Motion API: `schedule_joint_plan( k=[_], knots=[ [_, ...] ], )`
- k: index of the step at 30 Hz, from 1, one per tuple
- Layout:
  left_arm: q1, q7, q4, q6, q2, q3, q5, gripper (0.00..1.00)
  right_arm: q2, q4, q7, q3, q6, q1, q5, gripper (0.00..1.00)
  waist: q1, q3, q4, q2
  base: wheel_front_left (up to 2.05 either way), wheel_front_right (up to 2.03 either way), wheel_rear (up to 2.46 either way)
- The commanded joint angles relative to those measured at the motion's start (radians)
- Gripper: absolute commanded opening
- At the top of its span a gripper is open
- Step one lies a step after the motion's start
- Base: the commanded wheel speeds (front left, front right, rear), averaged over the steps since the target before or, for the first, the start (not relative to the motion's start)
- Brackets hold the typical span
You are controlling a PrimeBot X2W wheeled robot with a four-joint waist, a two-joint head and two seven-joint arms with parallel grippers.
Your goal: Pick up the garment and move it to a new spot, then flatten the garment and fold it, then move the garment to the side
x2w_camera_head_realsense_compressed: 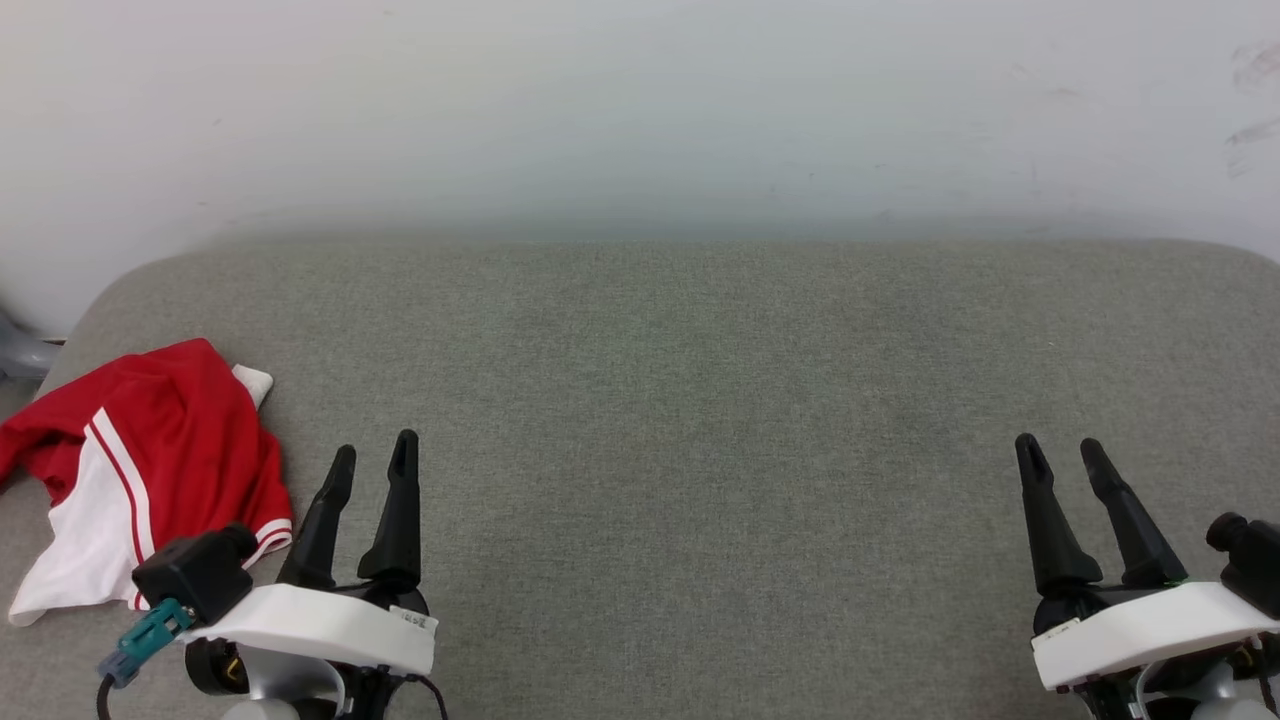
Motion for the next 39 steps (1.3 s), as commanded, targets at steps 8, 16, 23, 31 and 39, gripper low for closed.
schedule_joint_plan(
  k=[8,16,23,31,39],
  knots=[
    [0.004,-0.030,-0.006,0.033,0.030,-0.026,0.126,1.00,-0.002,-0.049,0.023,0.000,0.000,0.009,-0.132,1.00,0.0000,0.004,0.000,0.0000,0.00,0.00,0.00],
    [0.004,-0.051,0.002,0.062,0.051,-0.051,0.216,1.00,0.007,-0.072,0.047,-0.008,0.000,0.024,-0.234,1.00,0.0000,0.008,0.003,0.0000,0.00,0.00,0.00],
    [0.007,-0.068,0.004,0.078,0.064,-0.067,0.277,1.00,0.020,-0.093,0.065,-0.015,0.000,0.042,-0.304,1.00,0.0000,0.012,0.005,0.0000,0.00,0.00,0.00],
    [0.012,-0.087,-0.001,0.088,0.072,-0.080,0.337,1.00,0.035,-0.121,0.061,-0.026,0.000,0.062,-0.374,1.00,0.0000,0.016,0.008,0.0000,0.00,0.00,0.00],
    [0.005,-0.104,-0.010,0.087,0.068,-0.087,0.391,1.00,0.045,-0.139,0.050,-0.039,0.000,0.064,-0.429,1.00,0.0000,0.025,0.018,0.0000,0.00,0.00,0.00]
  ],
)
